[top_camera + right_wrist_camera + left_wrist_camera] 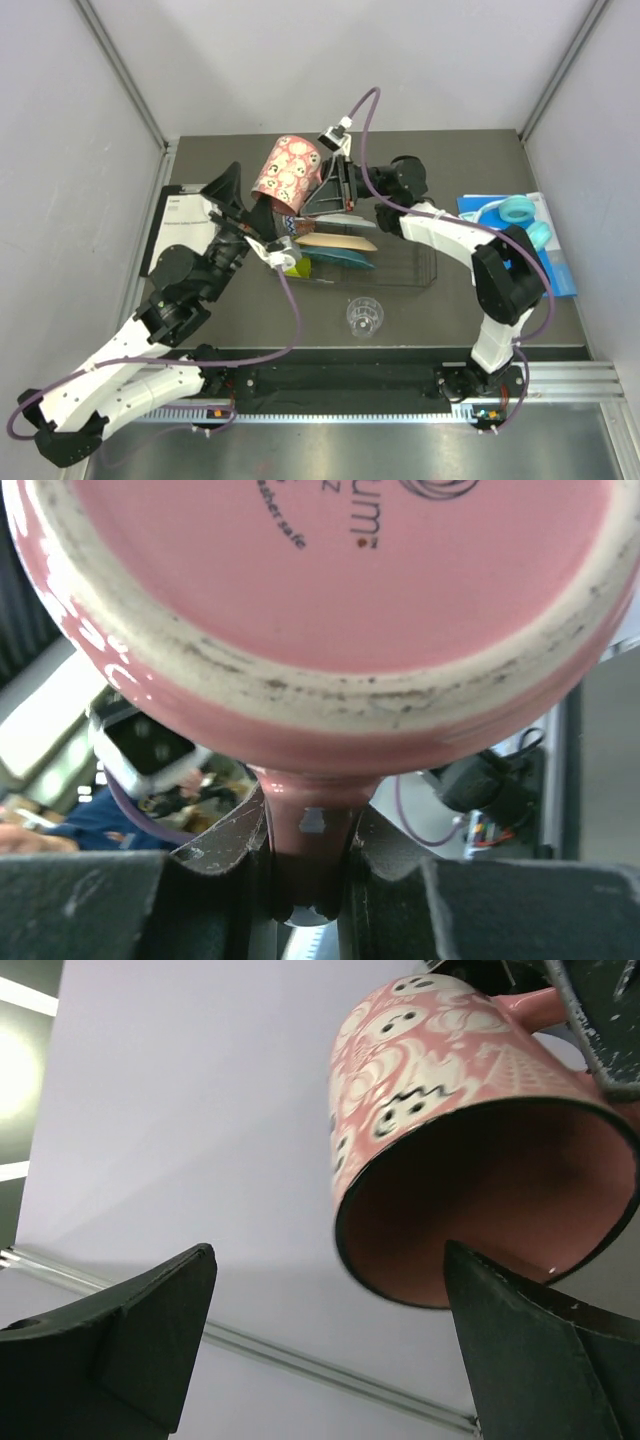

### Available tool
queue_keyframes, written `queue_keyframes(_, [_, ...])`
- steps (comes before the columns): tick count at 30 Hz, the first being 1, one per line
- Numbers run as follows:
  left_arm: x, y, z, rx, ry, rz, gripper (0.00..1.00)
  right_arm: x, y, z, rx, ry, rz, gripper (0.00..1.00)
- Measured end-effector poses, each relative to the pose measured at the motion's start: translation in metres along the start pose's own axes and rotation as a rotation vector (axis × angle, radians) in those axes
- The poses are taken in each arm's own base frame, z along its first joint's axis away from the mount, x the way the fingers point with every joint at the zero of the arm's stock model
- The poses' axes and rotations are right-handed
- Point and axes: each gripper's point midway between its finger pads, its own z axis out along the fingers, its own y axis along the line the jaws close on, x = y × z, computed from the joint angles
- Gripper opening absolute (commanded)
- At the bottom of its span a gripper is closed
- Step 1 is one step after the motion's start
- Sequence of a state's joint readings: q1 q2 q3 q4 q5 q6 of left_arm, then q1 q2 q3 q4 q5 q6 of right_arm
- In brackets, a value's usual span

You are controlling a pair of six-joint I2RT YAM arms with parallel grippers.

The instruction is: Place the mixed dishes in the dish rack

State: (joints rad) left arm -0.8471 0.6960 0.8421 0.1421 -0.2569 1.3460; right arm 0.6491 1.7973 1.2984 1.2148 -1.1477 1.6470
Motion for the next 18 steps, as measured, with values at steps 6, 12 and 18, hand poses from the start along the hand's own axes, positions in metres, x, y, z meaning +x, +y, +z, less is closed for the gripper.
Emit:
queue_keyframes(6, [0.005, 0.037, -0.028, -0.081, 0.022, -0.006, 0.99, -0.016, 0.018, -0.016, 0.059, -0.04, -0.156, 0.0])
queue_keyframes(12, [0.025, 0.055, -0.049, -0.14, 0.127, -0.026, 0.99, -0.033, 0.014, -0.035, 0.224, -0.113, -0.268, 0.0])
queue_keyframes(18, [0.041, 0.047, -0.056, -0.124, 0.212, -0.039, 0.99, -0.043, -0.007, -0.061, 0.524, -0.189, -0.369, 0.0])
